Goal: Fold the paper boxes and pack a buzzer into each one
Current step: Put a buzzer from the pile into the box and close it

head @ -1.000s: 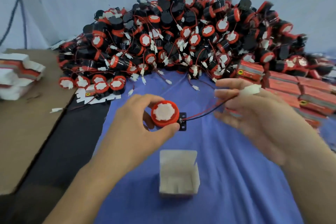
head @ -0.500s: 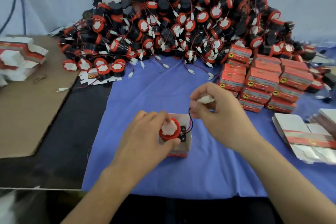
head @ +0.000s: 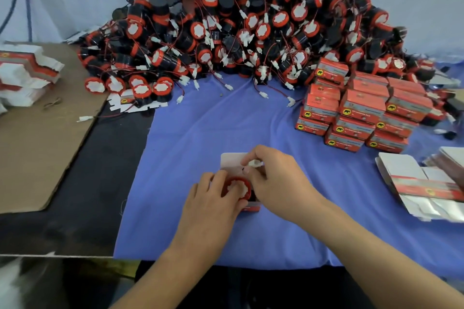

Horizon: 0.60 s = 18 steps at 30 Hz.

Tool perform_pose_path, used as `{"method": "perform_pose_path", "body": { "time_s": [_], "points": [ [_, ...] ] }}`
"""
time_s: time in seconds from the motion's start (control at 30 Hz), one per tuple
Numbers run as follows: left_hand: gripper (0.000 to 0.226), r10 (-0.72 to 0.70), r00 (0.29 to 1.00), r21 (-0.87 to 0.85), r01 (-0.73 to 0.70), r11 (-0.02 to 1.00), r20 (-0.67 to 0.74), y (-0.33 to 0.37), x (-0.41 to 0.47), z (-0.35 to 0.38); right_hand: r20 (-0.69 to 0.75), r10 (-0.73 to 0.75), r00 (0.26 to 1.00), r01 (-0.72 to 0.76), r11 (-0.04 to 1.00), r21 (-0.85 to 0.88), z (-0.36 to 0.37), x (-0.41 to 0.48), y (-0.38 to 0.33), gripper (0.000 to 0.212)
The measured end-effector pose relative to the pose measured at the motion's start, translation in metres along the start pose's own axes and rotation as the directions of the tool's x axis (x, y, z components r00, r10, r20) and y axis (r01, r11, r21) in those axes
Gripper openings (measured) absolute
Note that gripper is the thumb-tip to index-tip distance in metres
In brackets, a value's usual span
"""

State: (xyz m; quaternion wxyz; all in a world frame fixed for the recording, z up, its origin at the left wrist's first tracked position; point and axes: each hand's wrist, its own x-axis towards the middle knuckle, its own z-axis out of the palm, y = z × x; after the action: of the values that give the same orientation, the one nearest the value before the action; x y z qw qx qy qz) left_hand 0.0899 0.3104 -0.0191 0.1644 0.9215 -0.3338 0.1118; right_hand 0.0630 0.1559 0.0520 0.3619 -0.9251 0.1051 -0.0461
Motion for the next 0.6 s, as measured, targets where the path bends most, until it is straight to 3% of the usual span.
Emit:
{"method": "perform_pose_path", "body": {
  "time_s": [0.1,0.3,0.37,0.43,0.6],
  "points": [
    [0.028,-0.009,0.995,-0.022,0.007,1.0,-0.103,-0.001,-0.004,0.01,0.014,-0.046,0.999,0.047,0.994,-0.099,0.012,0.0,-0.004,0.024],
    [0.041,-0.072,0.99,-0.091,0.061,0.994,-0.124,-0.006,-0.011,0.018,0.06,-0.093,0.994,0.106,0.95,-0.295,0.041,0.002,-0.008,0.017],
    [0.04,-0.059,0.99,-0.239,0.026,0.971,-0.129,-0.008,-0.015,0.021,0.077,-0.097,0.992,0.116,0.943,-0.312,0.046,0.004,-0.005,0.019],
    [0.035,-0.118,0.987,-0.476,0.053,0.878,-0.109,-0.008,-0.02,0.022,0.109,-0.126,0.986,0.155,0.931,-0.329,0.046,0.005,-0.003,0.019],
    [0.031,-0.231,0.973,-0.653,0.175,0.737,0.0,-0.012,-0.024,0.032,0.21,-0.222,0.952,0.284,0.898,-0.336,0.039,0.0,0.001,0.015]
  ]
}}
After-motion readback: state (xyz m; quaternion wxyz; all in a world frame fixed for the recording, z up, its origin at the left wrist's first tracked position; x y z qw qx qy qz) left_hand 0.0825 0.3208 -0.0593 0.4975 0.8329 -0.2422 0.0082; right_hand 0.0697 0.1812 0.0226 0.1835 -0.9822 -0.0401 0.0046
